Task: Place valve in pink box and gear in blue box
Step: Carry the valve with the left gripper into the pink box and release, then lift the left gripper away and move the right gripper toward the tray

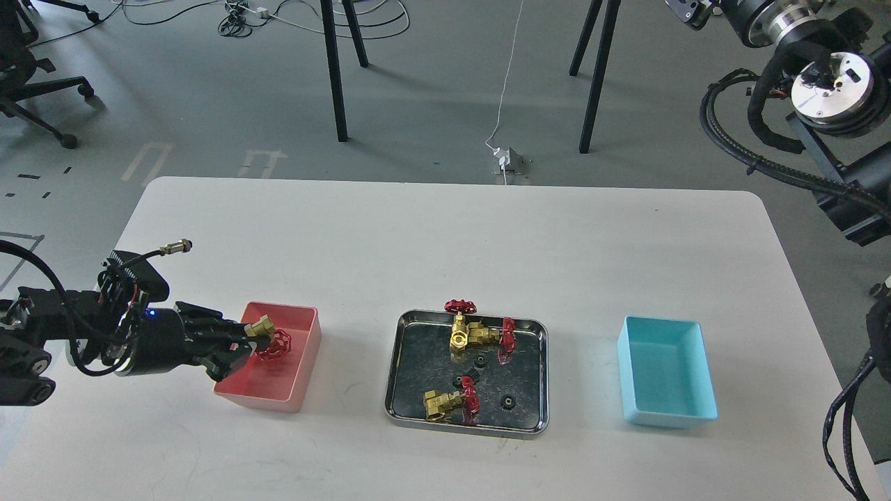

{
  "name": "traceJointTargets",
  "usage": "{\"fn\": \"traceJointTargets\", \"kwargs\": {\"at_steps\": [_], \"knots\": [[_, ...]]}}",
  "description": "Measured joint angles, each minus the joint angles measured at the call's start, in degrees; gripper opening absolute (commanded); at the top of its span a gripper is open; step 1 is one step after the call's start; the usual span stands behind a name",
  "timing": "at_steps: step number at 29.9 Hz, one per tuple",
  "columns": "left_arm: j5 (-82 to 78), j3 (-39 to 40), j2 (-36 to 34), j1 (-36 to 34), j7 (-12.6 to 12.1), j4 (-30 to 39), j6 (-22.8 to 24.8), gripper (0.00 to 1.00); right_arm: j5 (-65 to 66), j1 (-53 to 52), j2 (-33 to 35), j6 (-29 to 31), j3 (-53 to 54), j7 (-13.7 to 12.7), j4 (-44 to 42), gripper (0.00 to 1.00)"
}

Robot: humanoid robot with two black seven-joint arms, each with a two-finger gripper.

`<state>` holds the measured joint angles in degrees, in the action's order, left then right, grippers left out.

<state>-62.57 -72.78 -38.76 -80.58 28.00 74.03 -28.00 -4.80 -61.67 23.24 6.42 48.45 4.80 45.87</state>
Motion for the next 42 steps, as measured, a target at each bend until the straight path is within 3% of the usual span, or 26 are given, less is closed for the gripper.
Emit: {"fn": "traceJointTargets", "kwargs": {"at_steps": [10,16,19,22,26,34,42], "knots": [[-0.05,1.87,0.72,0.27,0.0,0.03,0.0,0.48,0.11,1.59,0.64,0.36,-0.22,0.04,-0.04,1.0],[0.68,7.46,-0.84,-0.21,0.01,0.26,0.0,0.61,4.78,0.9,1.46,2.71,-4.71,-0.33,3.22,1.0],[1.52,18.38,-5.86,-0.3,0.0,1.38,0.0,0.64,15.86,-1.49,3.66,5.26,-11.74,-0.39,6.72,1.0],[7.35,33.43,-11.4,-0.17,0.0,5.14,0.18,0.75,30.22,-4.4,6.43,10.97,-19.49,-0.39,10.37,1.0],[25.79,52.29,-13.95,1.67,0.0,8.83,7.87,0.88,46.69,-8.4,10.86,20.02,-26.26,-0.35,16.57,1.0],[54.89,81.24,-3.02,8.29,0.0,6.2,28.12,0.93,77.25,-13.45,12.71,21.59,-32.98,-0.28,32.5,0.99],[59.98,98.04,12.22,18.2,-0.01,1.38,30.42,0.93,94.68,-12.83,11.83,21.59,-48.72,-1.74,46.82,0.88]]}}
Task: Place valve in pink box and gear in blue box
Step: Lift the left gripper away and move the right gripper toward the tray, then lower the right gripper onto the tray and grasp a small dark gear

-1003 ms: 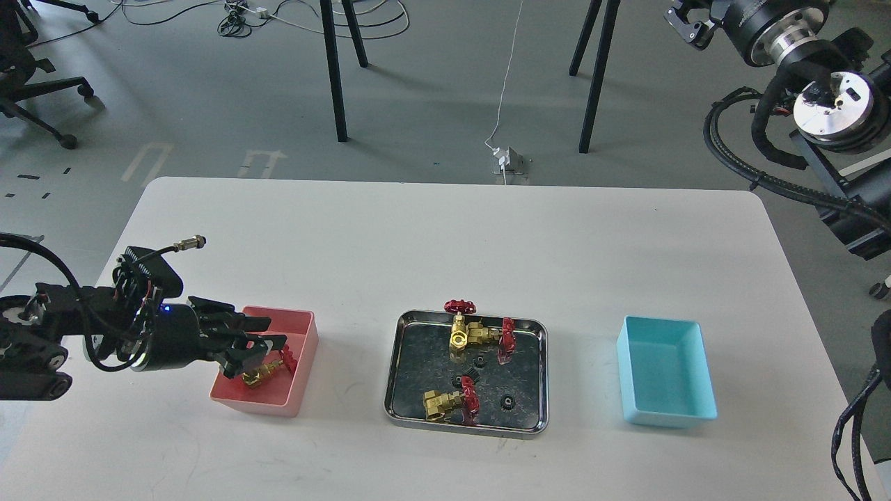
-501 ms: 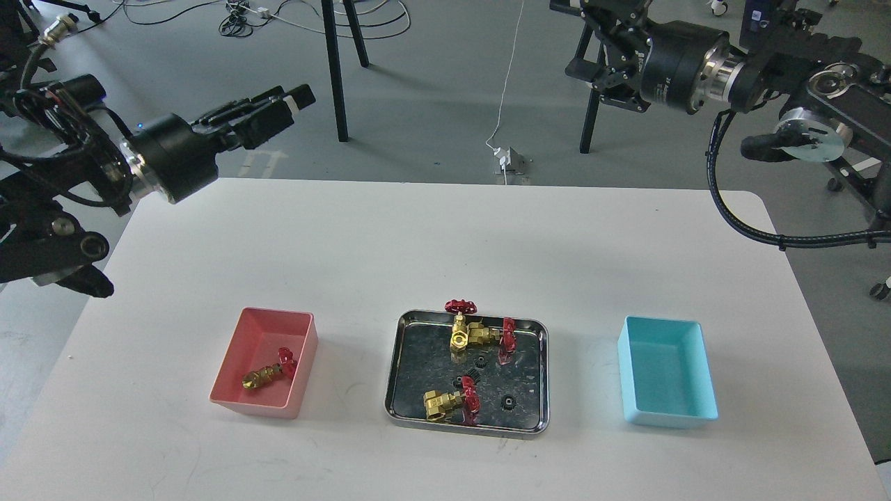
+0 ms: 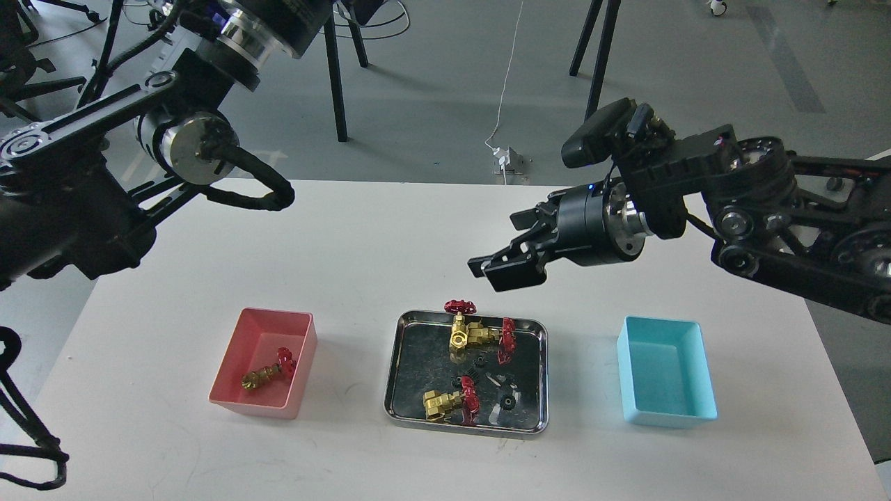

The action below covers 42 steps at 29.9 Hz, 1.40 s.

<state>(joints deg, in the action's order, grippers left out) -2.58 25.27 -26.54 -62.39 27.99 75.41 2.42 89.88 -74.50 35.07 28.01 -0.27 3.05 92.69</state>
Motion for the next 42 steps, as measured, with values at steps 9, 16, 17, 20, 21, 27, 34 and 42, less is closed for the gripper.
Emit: {"fn": "traceJointTargets", "kwargs": {"at_steps": [9,16,17,20,21,27,34,42], "knots": [[-0.09,3.57,4.2,4.53,0.0,-0.16,0.22,0.94,2.17,3.36,-0.09,-0.01,-5.17,-0.46,2.72,0.69],[-0.16,3.63,5.88,5.2,0.0,0.17,0.05,0.94,6.84,8.78,-2.7,-0.02,-6.77,-0.83,1.87,0.64],[-0.21,3.63,6.25,5.47,0.0,0.17,0.05,0.94,7.25,9.48,-3.52,-0.01,-6.8,-1.05,1.33,0.64],[-0.35,3.63,6.99,6.31,0.0,0.18,0.04,0.94,8.45,11.28,-5.6,-0.01,-6.85,-1.35,-0.88,0.6],[-0.37,3.63,7.1,6.56,0.0,0.18,0.04,0.94,8.82,11.74,-6.16,-0.02,-6.85,-1.36,-1.67,0.59],[-0.45,3.57,7.43,7.42,0.0,0.13,0.06,0.94,10.31,13.41,-9.24,-0.01,-6.86,-1.44,-6.24,0.57],[-0.49,3.61,7.58,7.85,0.01,0.13,0.22,0.94,10.49,14.29,-12.51,-0.02,-6.86,-1.45,-10.7,0.55],[-0.49,3.65,8.74,7.87,0.01,0.09,0.22,0.95,11.73,17.29,-13.48,-0.01,-6.86,-1.88,-13.18,0.53]]}}
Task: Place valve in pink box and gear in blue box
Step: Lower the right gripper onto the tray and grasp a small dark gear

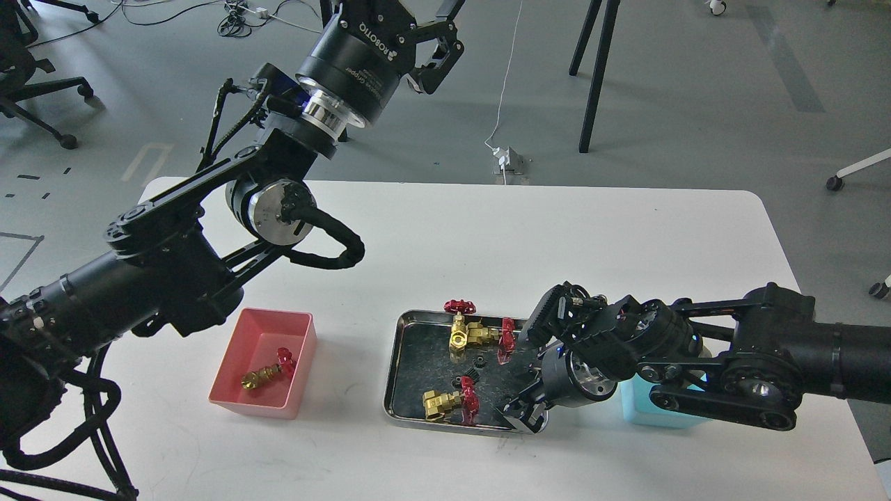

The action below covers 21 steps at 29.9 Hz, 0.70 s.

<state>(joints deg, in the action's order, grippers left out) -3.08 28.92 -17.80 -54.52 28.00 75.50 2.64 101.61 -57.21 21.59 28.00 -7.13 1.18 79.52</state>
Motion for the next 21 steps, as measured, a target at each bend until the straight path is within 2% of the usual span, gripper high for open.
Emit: {"fn": "traceJointTargets", "kwargs": {"at_steps": [21], "knots": [[-0.01,0.0,0.32,1.01,0.0,-0.09,0.07,0.95,0.35,1.32,-3.76,0.0,0.58,-0.13,-4.43,0.46]]}}
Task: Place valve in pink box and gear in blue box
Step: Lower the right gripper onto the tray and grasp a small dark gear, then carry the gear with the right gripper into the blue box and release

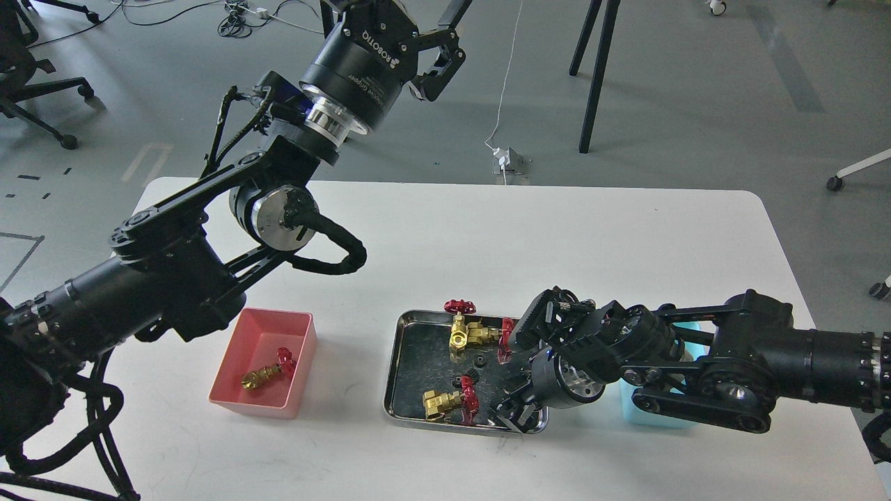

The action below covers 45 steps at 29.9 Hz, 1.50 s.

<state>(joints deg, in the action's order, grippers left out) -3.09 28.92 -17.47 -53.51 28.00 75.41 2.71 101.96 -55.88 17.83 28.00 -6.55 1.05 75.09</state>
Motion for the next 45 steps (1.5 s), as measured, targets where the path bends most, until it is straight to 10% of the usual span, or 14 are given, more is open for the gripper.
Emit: {"fn": "traceJointTargets", "kwargs": {"at_steps": [34,45], "knots": [[-0.04,0.0,0.05,1.06,0.0,0.0,0.1,0.96,-0.88,-0.84,0.36,0.03,1.68,0.13,-0.21,0.09],[-0.07,0.0,1.38,1.08,0.0,-0.11,0.1,0.96,-8.22,-2.92,26.63,0.0,17.59,0.38,8.75,0.09]]}}
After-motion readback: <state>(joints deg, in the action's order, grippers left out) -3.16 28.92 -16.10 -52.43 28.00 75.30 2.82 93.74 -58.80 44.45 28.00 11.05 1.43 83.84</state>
